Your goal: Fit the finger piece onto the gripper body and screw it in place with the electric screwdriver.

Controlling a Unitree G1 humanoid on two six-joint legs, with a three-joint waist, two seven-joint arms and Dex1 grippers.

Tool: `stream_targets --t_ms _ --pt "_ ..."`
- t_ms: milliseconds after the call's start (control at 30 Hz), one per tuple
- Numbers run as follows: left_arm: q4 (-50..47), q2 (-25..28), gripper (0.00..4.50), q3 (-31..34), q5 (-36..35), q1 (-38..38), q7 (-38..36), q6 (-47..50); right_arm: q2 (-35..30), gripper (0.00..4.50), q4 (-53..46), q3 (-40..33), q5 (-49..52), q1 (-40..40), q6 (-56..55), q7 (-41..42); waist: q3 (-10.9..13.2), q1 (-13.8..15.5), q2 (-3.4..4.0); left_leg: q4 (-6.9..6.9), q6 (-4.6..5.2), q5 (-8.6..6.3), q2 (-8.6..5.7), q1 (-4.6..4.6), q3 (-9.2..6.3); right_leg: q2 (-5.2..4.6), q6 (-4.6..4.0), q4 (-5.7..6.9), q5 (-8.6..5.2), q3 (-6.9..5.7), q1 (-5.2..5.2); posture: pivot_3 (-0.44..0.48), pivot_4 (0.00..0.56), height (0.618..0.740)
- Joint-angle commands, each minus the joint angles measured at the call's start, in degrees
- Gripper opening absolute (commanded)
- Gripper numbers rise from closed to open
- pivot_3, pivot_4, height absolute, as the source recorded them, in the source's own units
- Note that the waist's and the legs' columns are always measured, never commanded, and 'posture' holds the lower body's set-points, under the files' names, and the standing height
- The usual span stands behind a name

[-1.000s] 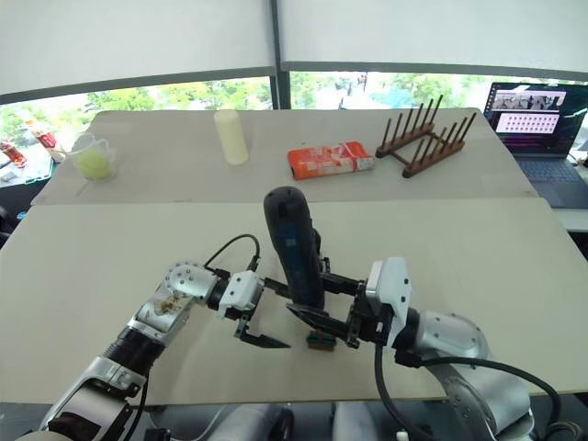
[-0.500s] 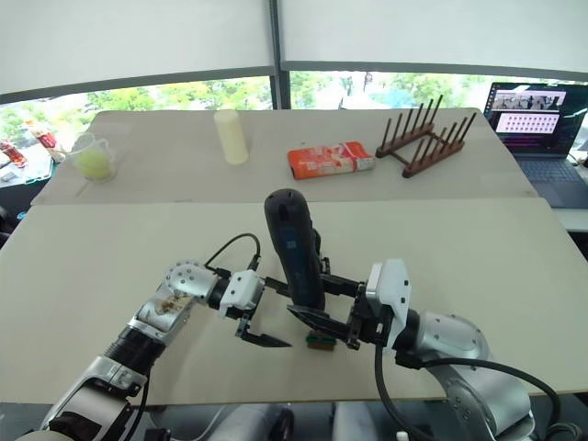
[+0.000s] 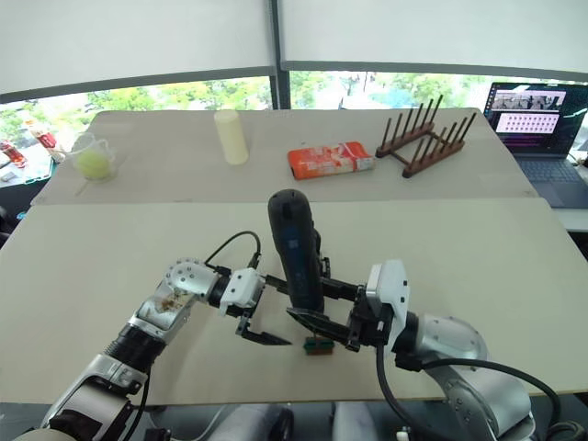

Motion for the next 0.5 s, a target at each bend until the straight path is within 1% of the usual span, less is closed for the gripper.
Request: stream_targets --t_ms 33,200,367,500 --pt "-0.49 -0.08 4.50 0.60 -0.34 -0.45 0.15 -1.03 -0.19 1.92 -1.86 -1.64 1.88 -0.39 -0.23 -0.37 0.00 0.00 0.00 0.00 0.00 0.00 0.00 0.00 0.00 0.00 0.00 0.00 0.00 0.00 0.00 0.000 0.150 0.740" --pt "-0.41 -0.20 4.50 0.53 -0.32 -0.36 0.23 -1.11 -1.19 1.92 -3.26 -3.34 3.43 -0.79 0.64 -0.73 0.00 0.03 0.00 0.00 0.00 0.00 0.00 0.00 0.00 0.00 0.00 0.00 0.00 0.00 0.00 0.000 0.150 0.740" --pt "-1.34 0.18 4.50 0.23 -0.70 0.72 -0.36 -0.79 -2.48 1.92 -6.04 -6.41 8.70 -1.80 2.29 -2.63 0.00 0.01 0.00 0.00 0.00 0.00 0.00 0.00 0.00 -0.02 0.00 -0.01 0.00 0.00 0.00 0.000 0.150 0.740" --pt "-2.38 0.42 4.50 -0.20 -0.99 1.61 -1.20 -0.24 -1.87 1.92 -6.53 -6.29 8.23 -2.74 1.49 -4.42 0.00 -0.03 0.00 -0.02 0.00 0.00 0.02 0.01 0.00 -0.06 0.00 -0.01 0.00 0.01 0.00 0.000 0.150 0.740"
